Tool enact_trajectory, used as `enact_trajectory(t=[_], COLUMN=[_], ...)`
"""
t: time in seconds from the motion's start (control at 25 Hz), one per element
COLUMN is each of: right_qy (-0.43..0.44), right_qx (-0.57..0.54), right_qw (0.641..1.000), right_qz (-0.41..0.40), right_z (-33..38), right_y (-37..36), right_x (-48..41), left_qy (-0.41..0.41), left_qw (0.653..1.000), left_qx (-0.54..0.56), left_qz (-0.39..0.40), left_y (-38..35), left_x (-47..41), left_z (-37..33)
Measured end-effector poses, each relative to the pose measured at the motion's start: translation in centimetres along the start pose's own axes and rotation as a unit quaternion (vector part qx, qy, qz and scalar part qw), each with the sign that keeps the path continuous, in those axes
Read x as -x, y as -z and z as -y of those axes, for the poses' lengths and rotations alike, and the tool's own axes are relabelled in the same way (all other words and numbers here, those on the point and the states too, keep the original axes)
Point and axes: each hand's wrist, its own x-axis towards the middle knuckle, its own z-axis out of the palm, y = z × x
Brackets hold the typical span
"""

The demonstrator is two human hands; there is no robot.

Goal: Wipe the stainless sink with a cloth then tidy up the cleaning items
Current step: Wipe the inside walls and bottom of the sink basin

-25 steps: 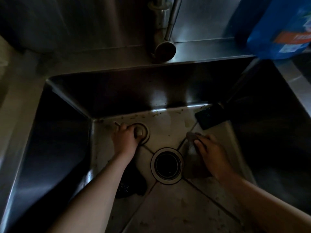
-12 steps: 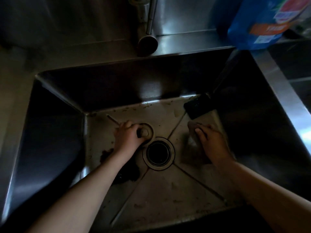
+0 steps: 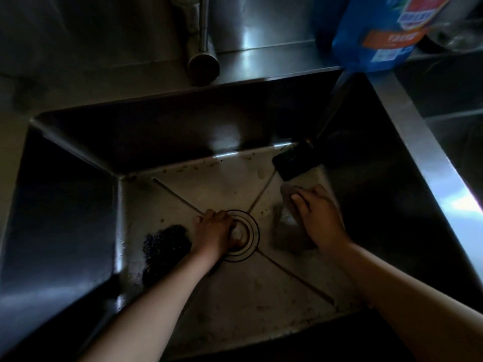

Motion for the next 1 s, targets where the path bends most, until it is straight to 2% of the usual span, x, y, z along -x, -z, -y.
enact_trajectory(t=[0.24,0.4,0.48,0.72,0.84,0.92,1.0], right_qy=[-0.013,-0.01,-0.007,-0.036,0.044,0.091,0.137], right_qx=[-0.003,0.006,-0.007,-0.115,-0.095,-0.081,-0.054], right_qw=[1.0,1.0,1.0,0.992,0.989,0.982,0.975], right_qz=[0.005,0.004,0.003,0.045,0.1,0.143,0.164], right_z=[-0.7,-0.6,-0.2,4.0,7.1,9.3,10.8], right_y=[-0.7,-1.1,-1.1,-3.3,-4.6,-5.7,-7.0], right_x=[-0.2,-0.2,-0.2,-1.0,-1.4,-1.6,-2.0], left_qy=[-0.001,0.014,0.02,0.111,0.167,0.195,0.177], left_qw=[1.0,0.997,0.994,0.979,0.966,0.963,0.97], left_qx=[-0.002,0.069,0.1,0.057,0.036,0.033,0.057], left_qz=[-0.015,-0.02,-0.042,-0.159,-0.193,-0.181,-0.154], left_y=[-1.0,-0.3,0.2,2.5,2.7,2.4,1.5], left_x=[0.3,0.8,1.5,4.0,5.5,6.3,7.1], left_z=[0.2,0.7,1.3,5.3,6.9,7.2,7.1])
